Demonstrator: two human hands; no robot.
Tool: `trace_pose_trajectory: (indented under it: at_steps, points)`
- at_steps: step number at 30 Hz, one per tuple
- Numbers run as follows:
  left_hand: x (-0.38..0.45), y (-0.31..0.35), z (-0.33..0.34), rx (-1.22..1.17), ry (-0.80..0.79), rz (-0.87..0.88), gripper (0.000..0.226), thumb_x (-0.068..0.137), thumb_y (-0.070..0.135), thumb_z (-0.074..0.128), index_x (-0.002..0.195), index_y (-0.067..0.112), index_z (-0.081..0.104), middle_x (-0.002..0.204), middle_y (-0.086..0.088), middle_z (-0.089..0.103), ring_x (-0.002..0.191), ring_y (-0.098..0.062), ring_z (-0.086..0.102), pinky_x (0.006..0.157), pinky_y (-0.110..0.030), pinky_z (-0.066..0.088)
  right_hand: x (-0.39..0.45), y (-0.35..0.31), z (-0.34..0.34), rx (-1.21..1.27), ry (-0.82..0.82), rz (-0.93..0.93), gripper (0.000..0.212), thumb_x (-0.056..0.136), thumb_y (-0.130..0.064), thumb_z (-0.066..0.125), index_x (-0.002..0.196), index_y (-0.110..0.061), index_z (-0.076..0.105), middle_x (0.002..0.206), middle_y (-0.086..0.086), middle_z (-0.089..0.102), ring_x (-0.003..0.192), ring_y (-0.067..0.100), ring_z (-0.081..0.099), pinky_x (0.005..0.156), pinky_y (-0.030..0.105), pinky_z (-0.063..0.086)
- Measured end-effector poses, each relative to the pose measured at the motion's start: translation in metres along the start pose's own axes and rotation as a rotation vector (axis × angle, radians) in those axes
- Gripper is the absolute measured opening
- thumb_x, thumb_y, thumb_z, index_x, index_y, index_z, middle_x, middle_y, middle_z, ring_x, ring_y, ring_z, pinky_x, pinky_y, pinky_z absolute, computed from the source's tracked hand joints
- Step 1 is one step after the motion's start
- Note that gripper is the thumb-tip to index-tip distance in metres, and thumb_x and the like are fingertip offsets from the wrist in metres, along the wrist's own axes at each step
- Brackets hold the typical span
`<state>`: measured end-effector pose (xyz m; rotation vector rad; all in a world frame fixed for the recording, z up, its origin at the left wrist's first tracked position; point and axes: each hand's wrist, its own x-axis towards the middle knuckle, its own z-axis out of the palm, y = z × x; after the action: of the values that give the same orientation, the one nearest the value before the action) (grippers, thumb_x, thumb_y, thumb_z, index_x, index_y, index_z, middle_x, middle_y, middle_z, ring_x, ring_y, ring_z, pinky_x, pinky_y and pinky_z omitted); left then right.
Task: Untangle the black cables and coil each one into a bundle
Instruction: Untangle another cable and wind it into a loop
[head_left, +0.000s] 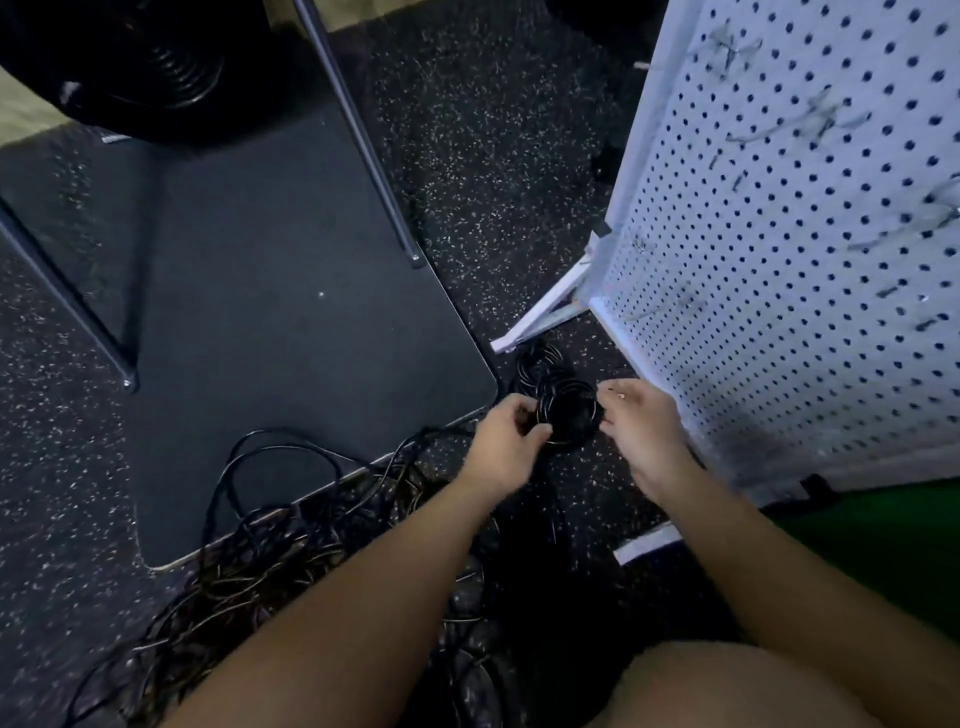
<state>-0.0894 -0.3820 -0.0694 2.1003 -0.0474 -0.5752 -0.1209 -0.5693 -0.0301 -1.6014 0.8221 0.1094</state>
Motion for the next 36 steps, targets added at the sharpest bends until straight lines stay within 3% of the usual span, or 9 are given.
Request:
trace_pose_trajectory:
  at_steps: [4, 7, 10, 13, 15, 19, 27, 33, 36]
  points:
    - [0.014, -0.004, 0.029, 0.075, -0.007, -0.071, 0.035, 0.102, 0.022, 0.076, 0.134, 0.021, 0.064, 0.131, 0.000, 0.073, 0.118, -0.021, 0.068, 0.107, -0.035, 0.051, 0.028, 0.030, -0.007, -0.057, 0.028, 0.056, 0.023, 0.098, -0.007, 0.066, 0.107, -0.022, 0.081, 0.106, -0.001, 0.081, 0.100, 0.022, 0.079, 0.100, 0.052, 0.064]
    - [0.022, -0.011, 0.034, 0.196, 0.022, -0.049, 0.034, 0.103, 0.017, 0.071, 0.137, 0.022, 0.069, 0.131, -0.002, 0.075, 0.117, -0.022, 0.069, 0.107, -0.035, 0.054, 0.042, 0.047, -0.007, -0.121, -0.009, 0.042, 0.020, 0.100, -0.006, 0.071, 0.108, -0.021, 0.081, 0.109, -0.003, 0.081, 0.102, 0.018, 0.079, 0.103, 0.048, 0.063]
    - [0.026, -0.016, 0.025, 0.265, 0.084, -0.021, 0.033, 0.099, 0.021, 0.075, 0.132, 0.024, 0.071, 0.127, 0.000, 0.074, 0.114, -0.023, 0.070, 0.105, -0.040, 0.056, 0.036, 0.038, -0.008, -0.264, -0.046, -0.065, 0.016, 0.101, -0.011, 0.077, 0.116, -0.017, 0.080, 0.118, -0.005, 0.078, 0.113, 0.009, 0.073, 0.103, 0.026, 0.057]
    - [0.023, -0.019, 0.005, 0.182, 0.092, -0.016, 0.025, 0.100, 0.019, 0.077, 0.124, 0.022, 0.075, 0.113, 0.005, 0.077, 0.102, -0.017, 0.072, 0.097, -0.041, 0.061, 0.028, 0.028, -0.011, -0.450, -0.033, -0.180, 0.013, 0.104, -0.018, 0.075, 0.116, -0.023, 0.078, 0.119, -0.010, 0.072, 0.098, 0.003, 0.068, 0.077, 0.003, 0.044]
    - [0.016, -0.022, -0.015, 0.113, 0.078, 0.016, 0.021, 0.102, 0.016, 0.075, 0.122, 0.023, 0.075, 0.108, 0.009, 0.077, 0.098, -0.014, 0.074, 0.089, -0.044, 0.066, 0.019, 0.018, -0.011, -0.550, -0.002, -0.272, 0.012, 0.105, -0.021, 0.072, 0.113, -0.028, 0.077, 0.115, -0.013, 0.070, 0.082, 0.001, 0.064, 0.066, 0.003, 0.043]
    - [-0.015, -0.024, -0.064, 0.047, 0.088, 0.111, 0.016, 0.105, 0.017, 0.072, 0.116, 0.027, 0.076, 0.101, 0.006, 0.076, 0.091, -0.016, 0.077, 0.077, -0.044, 0.069, -0.005, -0.008, 0.010, -0.539, -0.142, -0.430, 0.016, 0.104, -0.016, 0.071, 0.108, -0.030, 0.078, 0.109, -0.018, 0.076, 0.102, -0.001, 0.071, 0.095, 0.021, 0.056]
    - [-0.107, -0.066, -0.159, 0.053, 0.274, 0.094, 0.011, 0.100, 0.023, 0.074, 0.108, 0.029, 0.078, 0.093, 0.012, 0.080, 0.088, -0.011, 0.078, 0.090, -0.045, 0.065, -0.096, -0.043, 0.118, -0.575, -0.556, -0.657, 0.009, 0.100, -0.016, 0.075, 0.101, -0.021, 0.081, 0.090, -0.014, 0.077, 0.082, -0.005, 0.070, 0.076, 0.007, 0.048]
    - [-0.176, -0.127, -0.201, 0.080, 0.331, -0.004, 0.012, 0.099, 0.020, 0.077, 0.101, 0.032, 0.077, 0.091, 0.015, 0.080, 0.088, -0.010, 0.078, 0.091, -0.046, 0.064, -0.137, -0.027, 0.165, -0.716, -0.714, -0.687, 0.011, 0.098, -0.014, 0.077, 0.098, -0.024, 0.080, 0.087, -0.014, 0.076, 0.085, -0.002, 0.071, 0.077, 0.007, 0.050]
    - [-0.206, -0.156, -0.210, 0.076, 0.342, -0.053, 0.018, 0.097, 0.010, 0.079, 0.099, 0.028, 0.079, 0.094, 0.012, 0.081, 0.091, -0.011, 0.077, 0.096, -0.043, 0.062, -0.154, -0.016, 0.189, -0.784, -0.808, -0.710, 0.013, 0.095, -0.014, 0.079, 0.097, -0.026, 0.080, 0.088, -0.013, 0.078, 0.081, -0.003, 0.072, 0.080, 0.017, 0.056]
